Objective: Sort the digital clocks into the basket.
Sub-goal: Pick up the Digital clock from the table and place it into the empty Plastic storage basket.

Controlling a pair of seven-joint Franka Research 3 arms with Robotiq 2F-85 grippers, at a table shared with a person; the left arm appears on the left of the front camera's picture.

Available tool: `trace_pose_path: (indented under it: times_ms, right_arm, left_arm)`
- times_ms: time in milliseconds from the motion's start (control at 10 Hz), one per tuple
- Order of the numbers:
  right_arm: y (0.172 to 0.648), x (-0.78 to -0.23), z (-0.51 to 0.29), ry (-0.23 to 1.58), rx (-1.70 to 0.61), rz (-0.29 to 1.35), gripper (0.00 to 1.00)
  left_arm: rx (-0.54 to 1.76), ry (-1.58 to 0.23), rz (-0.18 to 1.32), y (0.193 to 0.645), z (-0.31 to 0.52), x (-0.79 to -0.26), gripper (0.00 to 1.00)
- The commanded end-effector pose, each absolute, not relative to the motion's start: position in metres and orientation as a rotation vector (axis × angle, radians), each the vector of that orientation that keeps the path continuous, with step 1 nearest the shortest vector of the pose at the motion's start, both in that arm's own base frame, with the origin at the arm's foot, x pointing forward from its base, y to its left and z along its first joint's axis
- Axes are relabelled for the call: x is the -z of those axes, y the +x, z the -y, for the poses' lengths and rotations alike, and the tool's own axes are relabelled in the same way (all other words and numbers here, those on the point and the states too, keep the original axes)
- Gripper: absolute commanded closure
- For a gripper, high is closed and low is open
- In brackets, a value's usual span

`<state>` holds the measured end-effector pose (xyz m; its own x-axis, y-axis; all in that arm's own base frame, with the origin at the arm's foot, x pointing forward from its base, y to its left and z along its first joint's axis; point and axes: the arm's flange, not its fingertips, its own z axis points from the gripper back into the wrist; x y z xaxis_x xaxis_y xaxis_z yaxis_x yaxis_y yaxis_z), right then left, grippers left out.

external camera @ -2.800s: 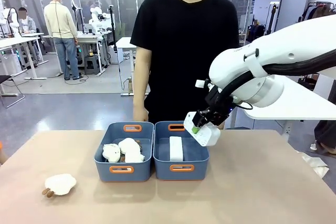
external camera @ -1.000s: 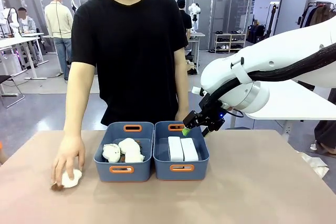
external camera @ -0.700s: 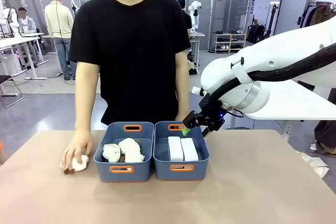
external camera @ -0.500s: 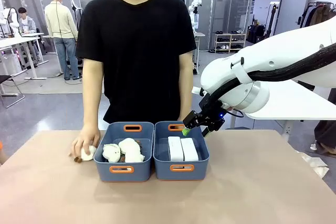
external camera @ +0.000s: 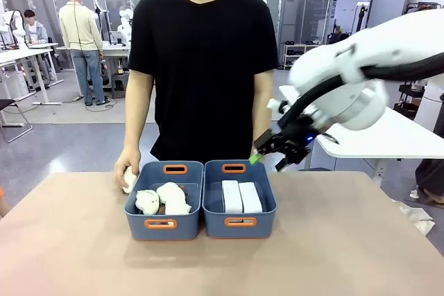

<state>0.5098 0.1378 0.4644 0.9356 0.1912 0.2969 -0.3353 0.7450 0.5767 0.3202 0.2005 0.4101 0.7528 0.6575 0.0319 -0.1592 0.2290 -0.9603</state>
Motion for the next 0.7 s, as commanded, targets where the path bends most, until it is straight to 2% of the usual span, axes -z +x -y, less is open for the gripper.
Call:
trace_pose_path:
  times_ms: [0, 200, 600]
  right_arm:
    - [0.486, -0.463, -0.041, 0.884, -0.238, 0.124, 0.0]
    - [0.47, -0.45, 0.047, 1.188, -0.172, 0.042, 0.0]
    - [0.423, -0.393, 0.172, 1.398, 0.056, 0.155, 0.0]
  left_arm:
    - [-0.59, -1.246, 0.496, 0.321, -0.201, -0.41, 0.0]
    - [-0.59, -1.246, 0.496, 0.321, -0.201, -0.41, 0.0]
    - [-0.59, -1.246, 0.496, 0.321, -0.201, -0.41, 0.0]
